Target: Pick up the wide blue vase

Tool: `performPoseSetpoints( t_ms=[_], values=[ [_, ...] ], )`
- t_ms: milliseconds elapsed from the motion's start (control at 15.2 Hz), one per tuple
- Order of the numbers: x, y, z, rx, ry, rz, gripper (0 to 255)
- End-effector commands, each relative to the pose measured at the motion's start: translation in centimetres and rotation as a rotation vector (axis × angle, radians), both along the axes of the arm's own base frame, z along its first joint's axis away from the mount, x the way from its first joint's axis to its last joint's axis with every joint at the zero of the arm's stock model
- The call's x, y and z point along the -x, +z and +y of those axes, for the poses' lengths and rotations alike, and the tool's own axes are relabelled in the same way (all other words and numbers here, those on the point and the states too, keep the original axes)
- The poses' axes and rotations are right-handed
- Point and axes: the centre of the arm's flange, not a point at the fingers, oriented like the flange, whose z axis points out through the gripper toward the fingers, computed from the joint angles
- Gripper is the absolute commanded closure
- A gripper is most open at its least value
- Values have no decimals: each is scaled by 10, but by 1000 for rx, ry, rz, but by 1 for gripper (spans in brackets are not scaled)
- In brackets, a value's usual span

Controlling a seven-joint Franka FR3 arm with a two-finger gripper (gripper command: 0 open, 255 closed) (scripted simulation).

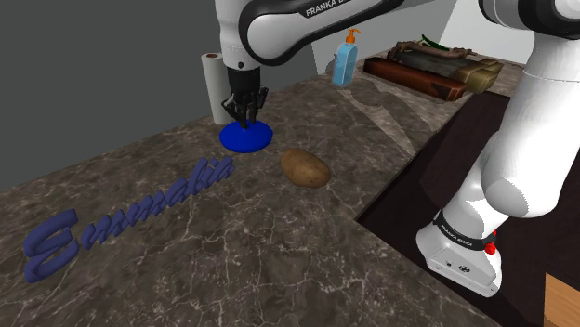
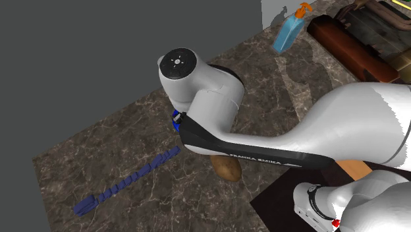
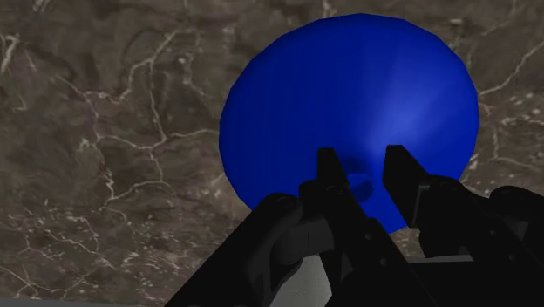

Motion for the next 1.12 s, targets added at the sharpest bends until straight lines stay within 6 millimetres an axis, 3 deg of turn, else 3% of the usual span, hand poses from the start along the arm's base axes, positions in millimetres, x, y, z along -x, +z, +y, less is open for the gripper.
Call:
performPoseSetpoints(
  t_ms=[0,924,1056],
  values=[
    [0,4,0,0,0,2,255],
    [0,78,0,0,0,2,255],
    [0,79,0,0,0,2,255]
  ],
)
